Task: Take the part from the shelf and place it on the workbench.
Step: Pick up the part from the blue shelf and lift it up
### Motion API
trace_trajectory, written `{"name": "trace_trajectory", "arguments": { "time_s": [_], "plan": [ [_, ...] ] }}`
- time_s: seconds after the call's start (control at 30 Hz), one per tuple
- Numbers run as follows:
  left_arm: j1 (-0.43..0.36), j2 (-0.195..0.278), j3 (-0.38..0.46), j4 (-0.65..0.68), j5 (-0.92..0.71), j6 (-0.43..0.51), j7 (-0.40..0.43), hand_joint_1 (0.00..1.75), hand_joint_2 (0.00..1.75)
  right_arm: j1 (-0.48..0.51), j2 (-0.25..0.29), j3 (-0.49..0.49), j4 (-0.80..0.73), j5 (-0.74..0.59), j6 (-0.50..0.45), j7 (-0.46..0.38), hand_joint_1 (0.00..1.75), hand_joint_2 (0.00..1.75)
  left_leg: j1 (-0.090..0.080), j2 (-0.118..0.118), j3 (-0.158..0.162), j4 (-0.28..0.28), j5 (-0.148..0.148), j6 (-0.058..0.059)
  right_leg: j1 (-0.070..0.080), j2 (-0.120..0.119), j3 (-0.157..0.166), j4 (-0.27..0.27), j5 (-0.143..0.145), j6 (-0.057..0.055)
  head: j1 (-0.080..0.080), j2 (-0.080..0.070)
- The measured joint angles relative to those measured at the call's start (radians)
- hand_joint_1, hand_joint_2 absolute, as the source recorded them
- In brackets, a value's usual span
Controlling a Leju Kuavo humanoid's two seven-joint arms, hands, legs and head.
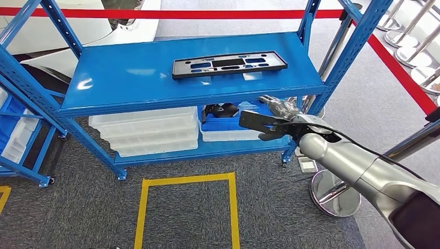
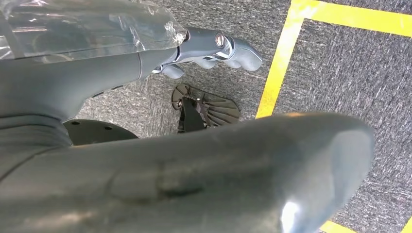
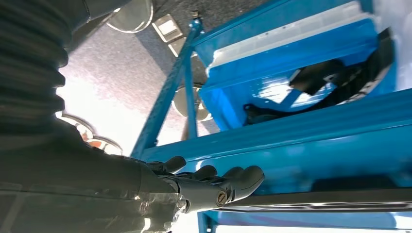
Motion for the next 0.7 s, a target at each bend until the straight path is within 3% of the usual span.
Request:
{"name": "trace_trajectory", "arguments": {
  "time_s": [0.07,0.2,0.27,0.33,0.37,0.4,0.47,0.5,0.57,0.6,0.7],
  "plan": [
    [0.0,0.002,-0.003,0.0,0.0,-0.003,0.0,0.0,0.0,0.003,-0.014,-0.002,0.003,-0.001,-0.004,0.008,0.0,1.75,-0.002,0.0,-0.001,0.003,-0.002,0.003,-0.003,0.0,0.001,-0.003,0.002,0.002,0.0,0.0],
    [0.0,0.007,-0.01,0.0,0.005,-0.002,0.004,0.0,0.0,0.006,-0.033,-0.007,0.007,0.007,-0.009,-0.003,0.0,1.75,0.0,0.006,0.029,-0.041,0.012,0.028,-0.007,0.0,0.01,-0.005,-0.003,0.012,-0.003,0.0],
    [-0.001,0.007,-0.013,0.0,0.011,0.001,0.005,0.0,0.0,0.005,-0.037,-0.01,0.008,0.016,-0.01,-0.018,0.0,1.75,0.006,0.01,0.049,-0.066,0.021,0.032,-0.007,0.002,-0.035,0.086,-0.047,0.01,0.004,0.0],
    [-0.002,0.008,-0.014,0.0,0.017,0.005,0.006,0.0,0.0,0.008,-0.038,-0.01,0.011,0.022,-0.01,-0.026,0.0,1.75,0.009,0.011,0.054,-0.068,0.018,0.031,-0.009,0.004,-0.109,0.213,-0.089,0.014,0.01,0.0],
    [-0.001,0.008,-0.015,0.0,0.02,0.006,0.006,0.0,0.0,0.012,-0.038,-0.01,0.013,0.025,-0.01,-0.028,0.0,1.75,0.013,0.01,0.055,-0.065,0.014,0.027,-0.012,0.004,-0.131,0.242,-0.086,0.018,0.012,0.0],
    [-0.001,0.008,-0.017,0.0,0.021,0.007,0.006,0.0,0.0,0.016,-0.038,-0.01,0.014,0.028,-0.01,-0.03,0.0,1.75,0.018,0.009,0.056,-0.059,0.009,0.02,-0.016,0.003,-0.137,0.235,-0.065,0.023,0.015,0.0],
    [0.0,0.008,-0.019,0.0,0.023,0.008,0.006,0.0,0.0,0.018,-0.038,-0.01,0.015,0.031,-0.009,-0.034,0.0,1.75,0.031,0.005,0.054,-0.036,-0.011,-0.002,-0.027,0.003,-0.1,0.133,0.002,0.039,0.022,0.0],
    [-0.001,0.01,-0.019,0.0,0.025,0.01,0.007,0.0,0.0,0.017,-0.037,-0.01,0.016,0.032,-0.009,-0.036,0.0,1.75,0.034,0.003,0.05,-0.019,-0.023,-0.016,-0.03,0.007,-0.081,0.085,0.022,0.044,0.03,0.0],
    [-0.002,0.013,-0.02,0.0,0.029,0.012,0.008,0.0,0.0,0.018,-0.036,-0.009,0.017,0.034,-0.007,-0.04,0.0,1.75,0.033,-0.001,0.042,0.004,-0.041,-0.036,-0.03,0.015,-0.069,0.055,0.021,0.035,0.038,0.0],
    [-0.001,0.014,-0.02,0.0,0.031,0.013,0.009,0.0,0.0,0.019,-0.035,-0.009,0.018,0.035,-0.007,-0.041,0.0,1.75,0.032,-0.002,0.042,0.006,-0.043,-0.041,-0.028,0.019,-0.074,0.062,0.015,0.021,0.035,0.0],
    [-0.001,0.014,-0.021,0.0,0.037,0.013,0.01,0.0,0.0,0.019,-0.032,-0.009,0.019,0.039,-0.007,-0.046,0.0,1.75,0.034,0.002,0.041,0.027,-0.058,-0.045,-0.023,0.018,-0.071,0.071,0.004,-0.009,0.008,0.0]
  ]
}}
